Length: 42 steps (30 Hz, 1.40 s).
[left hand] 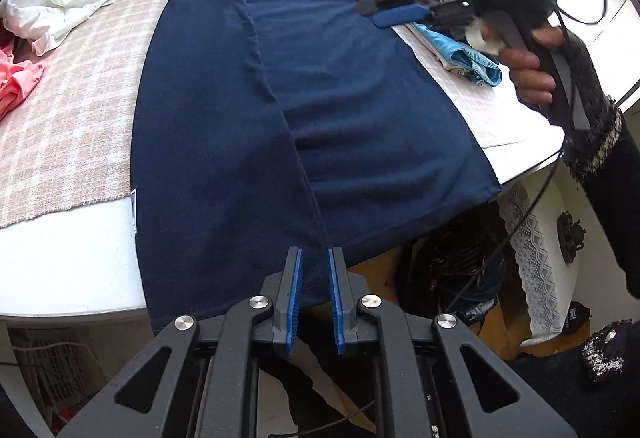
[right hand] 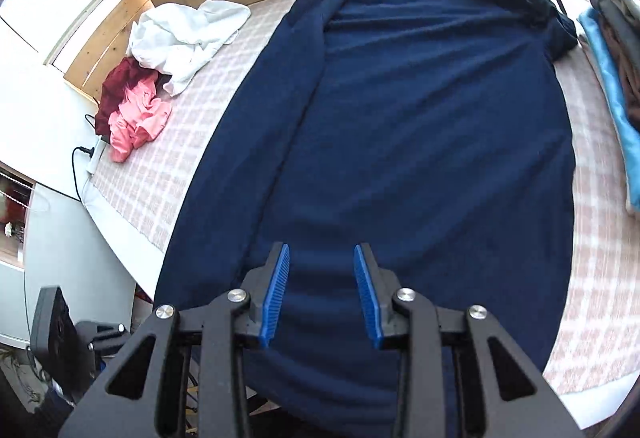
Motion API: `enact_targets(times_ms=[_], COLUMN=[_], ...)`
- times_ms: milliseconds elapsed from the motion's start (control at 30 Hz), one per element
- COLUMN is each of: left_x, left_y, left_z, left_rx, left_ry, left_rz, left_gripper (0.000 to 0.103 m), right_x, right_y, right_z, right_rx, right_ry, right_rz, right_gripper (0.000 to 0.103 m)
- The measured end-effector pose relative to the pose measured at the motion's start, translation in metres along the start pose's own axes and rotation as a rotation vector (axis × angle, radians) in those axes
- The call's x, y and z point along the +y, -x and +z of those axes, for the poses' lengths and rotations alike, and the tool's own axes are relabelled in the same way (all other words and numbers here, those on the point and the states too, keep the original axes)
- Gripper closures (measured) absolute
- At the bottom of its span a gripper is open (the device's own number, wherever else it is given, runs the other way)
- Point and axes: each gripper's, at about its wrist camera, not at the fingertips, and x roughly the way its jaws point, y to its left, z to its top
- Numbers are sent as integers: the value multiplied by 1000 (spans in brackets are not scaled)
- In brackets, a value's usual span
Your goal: Fold clothes
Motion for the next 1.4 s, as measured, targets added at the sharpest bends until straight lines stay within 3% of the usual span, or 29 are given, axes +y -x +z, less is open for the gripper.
enact_targets(times_ms=[100, 233, 400, 500, 667, 700, 733, 800, 833, 867, 1267, 1400], left_x=[-12, -12, -7, -4, -1, 0, 1, 3, 4, 5, 0, 6], left_y=[-12, -31, -46, -52, -52, -52, -51, -50, -51, -50, -29, -51], left_z=[5, 16, 22, 24, 25, 24, 24, 23, 23, 23, 36, 32], left_rx=[-13, -11, 1, 3, -2, 0, 2, 8, 13, 15, -40, 36], left_ry=[17, 116, 197, 243, 297, 304, 310, 319, 322, 326, 322, 340], left_rz=[50, 77, 114, 128, 132, 133, 136, 138, 132, 131, 91, 68], left_gripper=[86, 82, 82, 82, 82, 83, 86, 96, 103, 101, 101, 101], right_x=[5, 6, 7, 15, 19, 21, 24, 23, 23, 23, 27, 26], right_y=[-18, -58, -128, -157, -177, -177, -176, -173, -171, -169, -143, -151], right_z=[72, 153, 208, 215, 212, 211, 210, 209, 209, 209, 207, 202], right_rx=[-14, 23, 150, 195, 247, 242, 236, 232, 230, 227, 165, 168], right_ry=[12, 30, 61, 144, 194, 214, 234, 234, 233, 234, 241, 259], right_rz=[-2, 16, 37, -13, 16, 12, 10, 30, 40, 49, 113, 45], right_gripper=[67, 62, 62, 62, 63, 66, 77, 91, 92, 93, 98, 98])
